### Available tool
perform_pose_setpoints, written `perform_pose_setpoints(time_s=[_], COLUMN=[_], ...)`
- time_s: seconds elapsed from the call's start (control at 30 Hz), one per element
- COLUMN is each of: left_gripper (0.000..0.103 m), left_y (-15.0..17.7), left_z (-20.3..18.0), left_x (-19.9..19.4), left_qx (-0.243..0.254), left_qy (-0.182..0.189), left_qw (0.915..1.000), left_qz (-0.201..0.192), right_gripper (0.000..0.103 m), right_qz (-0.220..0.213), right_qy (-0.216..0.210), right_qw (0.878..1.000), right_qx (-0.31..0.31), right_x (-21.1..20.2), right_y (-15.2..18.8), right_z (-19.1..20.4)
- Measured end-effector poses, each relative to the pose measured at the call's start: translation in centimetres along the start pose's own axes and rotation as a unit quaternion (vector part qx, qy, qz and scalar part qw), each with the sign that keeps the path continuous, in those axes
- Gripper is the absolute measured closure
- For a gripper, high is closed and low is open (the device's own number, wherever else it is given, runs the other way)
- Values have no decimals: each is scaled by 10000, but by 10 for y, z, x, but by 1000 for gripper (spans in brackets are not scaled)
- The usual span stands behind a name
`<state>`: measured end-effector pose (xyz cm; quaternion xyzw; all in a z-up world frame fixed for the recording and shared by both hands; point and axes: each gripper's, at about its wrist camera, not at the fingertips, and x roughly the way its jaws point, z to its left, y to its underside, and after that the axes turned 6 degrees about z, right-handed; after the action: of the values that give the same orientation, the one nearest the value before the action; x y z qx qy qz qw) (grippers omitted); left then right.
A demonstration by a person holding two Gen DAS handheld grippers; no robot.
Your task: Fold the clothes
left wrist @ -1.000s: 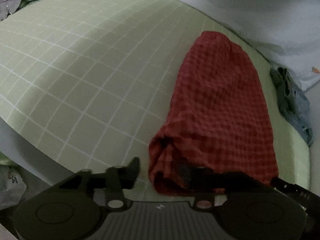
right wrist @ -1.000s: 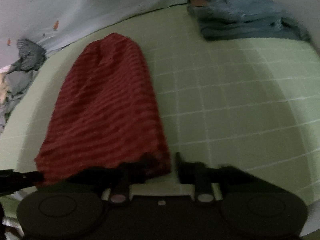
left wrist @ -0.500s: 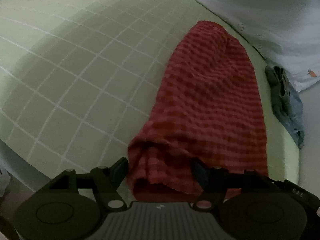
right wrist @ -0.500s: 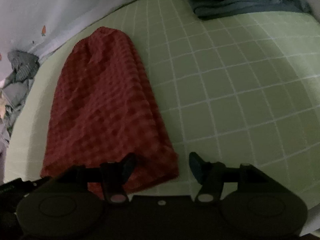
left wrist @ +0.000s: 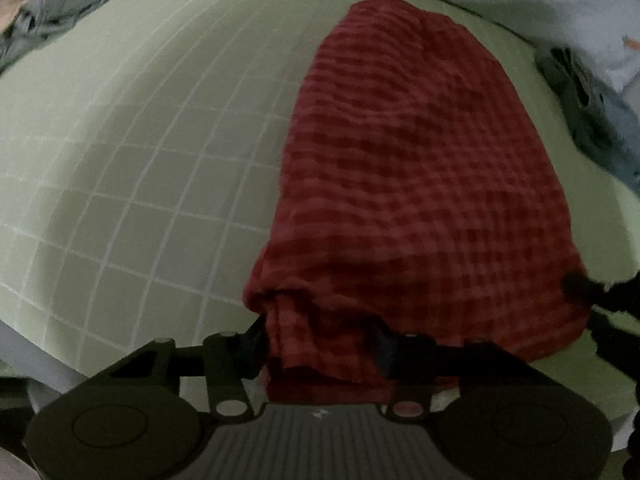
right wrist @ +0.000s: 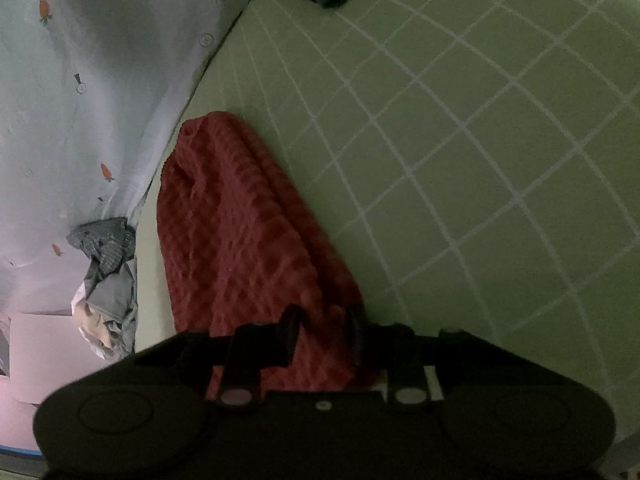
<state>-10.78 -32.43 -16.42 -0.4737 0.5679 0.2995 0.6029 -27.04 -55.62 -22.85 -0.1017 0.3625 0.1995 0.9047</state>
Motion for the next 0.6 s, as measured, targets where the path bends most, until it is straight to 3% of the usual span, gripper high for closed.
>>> perform_pose_setpoints(time_s=[0.13,0.2,0.23,0.33,0.6], left_gripper=[64,74,84,91,93], left_y=[0,0,-1,-2,-10], left_z=[-10,-11,-11,-10,-1], left_x=[2,2,2,-2,-38], left_qx=[165,168,157,54,-254], left_qy=[-166,-176,-187,-127,67], left_qw=[9997,9997,9997,9999,9996], left_qz=[-57,-75,-76,-23,-114], right_gripper=[77,93,94,97,98], right_qz=[97,143,164,253,559], right_qy=[10,110,149,70,-422], right_qw=[9999,9996,9995,9996,9975], right_qx=[-137,-205,-218,-90,60], right_x=[6,8,9,8,-11], right_y=[-5,-6,-7,-10,-11], right_z=[5,5,4,0,5])
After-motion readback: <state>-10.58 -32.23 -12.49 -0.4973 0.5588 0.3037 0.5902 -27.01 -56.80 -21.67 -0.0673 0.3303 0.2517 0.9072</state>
